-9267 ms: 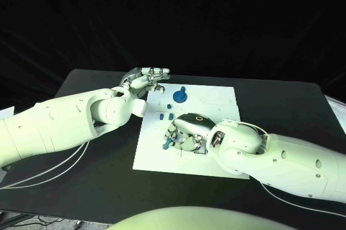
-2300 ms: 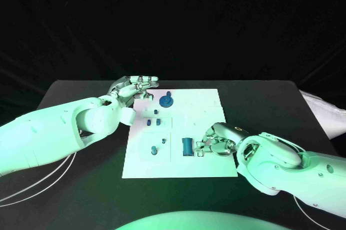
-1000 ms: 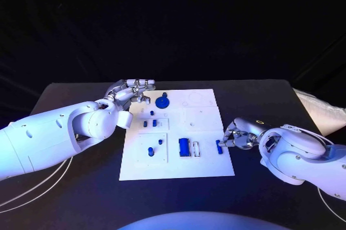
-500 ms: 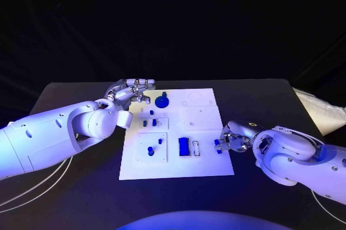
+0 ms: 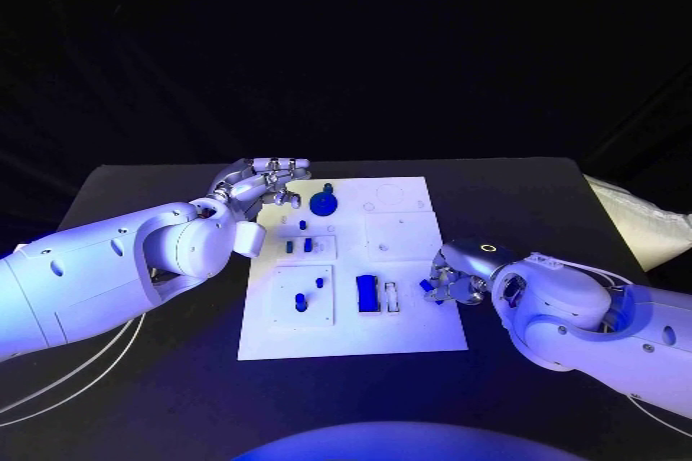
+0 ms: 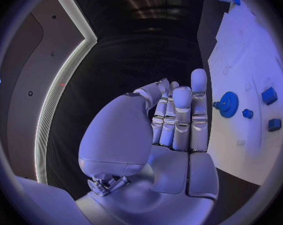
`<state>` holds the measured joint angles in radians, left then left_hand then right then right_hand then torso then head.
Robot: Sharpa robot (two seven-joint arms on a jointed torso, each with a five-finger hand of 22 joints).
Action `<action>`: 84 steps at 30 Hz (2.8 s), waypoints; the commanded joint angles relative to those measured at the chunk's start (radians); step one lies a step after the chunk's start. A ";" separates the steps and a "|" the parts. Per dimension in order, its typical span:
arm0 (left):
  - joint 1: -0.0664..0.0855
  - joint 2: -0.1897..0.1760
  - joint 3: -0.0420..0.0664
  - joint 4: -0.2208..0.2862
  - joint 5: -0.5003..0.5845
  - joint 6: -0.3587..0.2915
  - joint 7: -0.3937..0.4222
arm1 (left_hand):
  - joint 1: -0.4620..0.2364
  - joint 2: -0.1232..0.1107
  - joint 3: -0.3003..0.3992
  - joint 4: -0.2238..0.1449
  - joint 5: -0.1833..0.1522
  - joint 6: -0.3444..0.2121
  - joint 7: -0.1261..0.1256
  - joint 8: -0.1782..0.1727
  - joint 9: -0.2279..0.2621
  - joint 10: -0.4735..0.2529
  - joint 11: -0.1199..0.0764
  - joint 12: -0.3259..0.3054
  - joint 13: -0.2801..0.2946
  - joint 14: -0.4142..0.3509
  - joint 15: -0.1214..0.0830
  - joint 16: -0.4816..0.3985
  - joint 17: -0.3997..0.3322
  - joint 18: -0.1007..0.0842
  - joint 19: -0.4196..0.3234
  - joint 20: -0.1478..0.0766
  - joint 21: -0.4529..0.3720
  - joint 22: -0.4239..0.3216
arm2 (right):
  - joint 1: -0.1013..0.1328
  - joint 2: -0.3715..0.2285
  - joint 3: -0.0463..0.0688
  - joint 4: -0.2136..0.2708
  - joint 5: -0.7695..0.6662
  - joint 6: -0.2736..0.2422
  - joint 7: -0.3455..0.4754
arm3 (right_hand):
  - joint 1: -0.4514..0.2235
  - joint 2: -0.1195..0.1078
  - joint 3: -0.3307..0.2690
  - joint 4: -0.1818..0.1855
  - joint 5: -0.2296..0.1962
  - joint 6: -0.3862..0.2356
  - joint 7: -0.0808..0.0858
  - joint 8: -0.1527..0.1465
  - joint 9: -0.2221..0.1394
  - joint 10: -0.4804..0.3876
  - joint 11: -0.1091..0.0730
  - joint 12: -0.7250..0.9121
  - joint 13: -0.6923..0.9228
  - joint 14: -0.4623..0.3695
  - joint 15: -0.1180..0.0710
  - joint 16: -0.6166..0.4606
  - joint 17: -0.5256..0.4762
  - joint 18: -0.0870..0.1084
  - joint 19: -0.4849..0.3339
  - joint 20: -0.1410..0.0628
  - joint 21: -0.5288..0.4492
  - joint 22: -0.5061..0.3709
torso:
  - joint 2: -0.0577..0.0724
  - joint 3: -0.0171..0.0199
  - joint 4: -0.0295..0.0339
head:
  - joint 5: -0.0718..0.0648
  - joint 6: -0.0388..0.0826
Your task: Assemble the parts on the task board
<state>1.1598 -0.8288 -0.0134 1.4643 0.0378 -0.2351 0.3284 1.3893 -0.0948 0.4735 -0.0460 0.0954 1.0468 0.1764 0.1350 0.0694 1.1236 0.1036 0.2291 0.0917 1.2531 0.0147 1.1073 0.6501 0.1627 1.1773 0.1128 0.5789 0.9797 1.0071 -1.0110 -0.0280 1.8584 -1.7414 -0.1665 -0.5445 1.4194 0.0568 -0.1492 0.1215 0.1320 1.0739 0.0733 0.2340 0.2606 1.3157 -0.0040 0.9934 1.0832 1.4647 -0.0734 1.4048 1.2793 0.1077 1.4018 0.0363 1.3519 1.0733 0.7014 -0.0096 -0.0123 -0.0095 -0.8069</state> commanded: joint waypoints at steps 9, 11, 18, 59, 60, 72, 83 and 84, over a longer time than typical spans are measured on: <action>0.000 0.001 0.001 0.002 -0.004 0.017 0.004 | -0.004 0.009 -0.006 0.001 -0.002 -0.006 0.001 0.006 -0.001 -0.007 -0.002 0.003 0.001 -0.007 0.002 -0.007 -0.001 0.019 -0.003 0.003 -0.007 -0.001 | -0.013 0.010 -0.009 -0.015 -0.059 0.110 -0.037 | 0.043 0.023 0.077 -0.013 -0.003 0.021 -0.003 -0.012 -0.009 -0.002 -0.006 -0.011 -0.002 0.056 -0.004 0.001 0.012 -0.020 0.000 -0.004 0.001 0.013 | 0.000 0.0003 0.0006 | 0.001 -0.001; 0.000 0.001 0.001 0.003 -0.004 0.017 0.004 | -0.004 0.009 -0.006 0.001 -0.002 -0.006 0.001 0.006 -0.001 -0.007 -0.002 0.003 0.001 -0.007 0.002 -0.007 -0.001 0.019 -0.003 0.003 -0.007 -0.001 | -0.013 0.008 -0.009 -0.013 -0.026 0.085 -0.039 | 0.031 0.027 0.092 -0.003 0.017 0.023 -0.004 -0.015 -0.010 0.002 -0.007 -0.008 0.001 0.057 -0.004 0.003 0.016 -0.021 0.001 -0.005 0.003 0.016 | 0.000 0.0009 0.0002 | 0.000 -0.001; 0.000 0.001 0.001 0.003 -0.004 0.018 0.004 | -0.004 0.010 -0.006 0.001 -0.001 -0.007 0.002 0.006 -0.001 -0.009 -0.001 0.004 0.001 -0.007 0.002 -0.007 -0.001 0.019 -0.003 0.003 -0.008 -0.001 | -0.013 -0.008 -0.009 0.011 0.122 -0.068 -0.038 | -0.011 0.016 0.150 0.038 0.065 0.029 -0.008 -0.024 -0.011 0.012 -0.008 -0.003 0.007 0.059 -0.007 0.008 0.027 -0.022 0.006 -0.008 0.008 0.025 | 0.000 0.0010 0.0013 | 0.000 -0.001; 0.000 0.006 0.001 0.004 -0.012 0.016 0.003 | -0.004 0.010 -0.007 0.000 -0.001 -0.008 0.002 0.006 -0.001 -0.010 -0.001 0.005 0.001 -0.007 0.002 -0.006 -0.001 0.019 -0.003 0.003 -0.009 -0.002 | -0.008 0.057 -0.006 0.024 0.397 -0.183 -0.013 | -0.186 -0.097 0.256 0.162 0.232 0.061 -0.009 -0.029 0.012 0.048 -0.009 0.041 0.056 0.064 -0.007 0.022 0.054 -0.025 0.013 -0.009 0.018 0.046 | 0.001 0.0006 0.0002 | 0.007 -0.005; 0.000 0.006 0.001 0.004 -0.012 0.016 0.003 | -0.004 0.011 -0.007 -0.001 -0.001 -0.009 0.002 0.006 -0.001 -0.010 -0.001 0.006 0.001 -0.008 0.002 -0.007 -0.001 0.020 -0.003 0.003 -0.009 -0.002 | -0.008 0.059 -0.006 0.024 0.394 -0.184 -0.014 | -0.187 -0.097 0.255 0.162 0.234 0.061 -0.009 -0.029 0.012 0.048 -0.009 0.041 0.056 0.065 -0.007 0.022 0.055 -0.025 0.013 -0.009 0.018 0.046 | 0.001 0.0010 0.0001 | 0.007 -0.006; 0.000 0.008 0.001 0.003 -0.013 0.018 0.001 | -0.002 0.012 -0.006 -0.001 0.000 -0.009 0.002 0.006 -0.001 -0.011 -0.001 0.006 0.001 -0.008 0.002 -0.007 -0.002 0.020 -0.002 0.003 -0.009 -0.002 | -0.008 0.077 -0.006 0.017 0.380 -0.174 -0.019 | -0.201 -0.100 0.242 0.165 0.230 0.061 -0.008 -0.029 0.014 0.047 -0.008 0.038 0.055 0.064 -0.007 0.020 0.052 -0.025 0.013 -0.008 0.018 0.046 | 0.001 0.0009 0.0003 | 0.007 -0.007; 0.000 0.008 0.001 0.001 -0.013 0.021 0.000 | -0.001 0.012 -0.006 -0.002 0.001 -0.010 0.002 0.007 -0.001 -0.012 -0.001 0.007 0.001 -0.009 0.002 -0.008 -0.003 0.020 -0.002 0.003 -0.010 -0.002 | -0.008 0.086 -0.006 0.008 0.373 -0.163 -0.023 | -0.225 -0.106 0.215 0.166 0.216 0.059 -0.007 -0.030 0.017 0.044 -0.007 0.031 0.051 0.063 -0.006 0.017 0.048 -0.024 0.012 -0.007 0.016 0.043 | 0.000 0.0009 0.0003 | 0.008 -0.009; 0.000 0.008 0.001 0.001 -0.013 0.021 -0.001 | -0.001 0.012 -0.006 -0.002 0.001 -0.010 0.002 0.007 -0.001 -0.012 -0.001 0.007 0.001 -0.009 0.002 -0.008 -0.003 0.020 -0.002 0.003 -0.010 -0.002 | -0.008 0.087 -0.006 0.008 0.372 -0.163 -0.024 | -0.232 -0.108 0.206 0.167 0.207 0.059 -0.006 -0.030 0.018 0.043 -0.006 0.030 0.051 0.063 -0.005 0.016 0.048 -0.024 0.011 -0.007 0.016 0.043 | 0.000 0.0009 0.0003 | 0.008 -0.009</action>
<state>1.1594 -0.8223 -0.0136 1.4643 0.0299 -0.2335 0.3246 1.3853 -0.0908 0.4735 -0.0460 0.0954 1.0430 0.1800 0.1350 0.0694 1.1166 0.1035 0.2289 0.0917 1.2497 0.0180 1.1034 0.6477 0.1627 1.1773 0.1128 0.5752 0.9787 0.9991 -0.9265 -0.0341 1.8665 -1.3533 -0.3469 -0.5617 1.1956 -0.0533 0.0610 0.2877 0.3436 1.1312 0.0621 0.2053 0.2782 1.3555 -0.0147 1.0288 1.1353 1.4684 -0.0771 1.4222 1.3075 0.0990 1.4091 0.0289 1.3636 1.1170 0.7020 -0.0089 -0.0119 -0.0019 -0.8158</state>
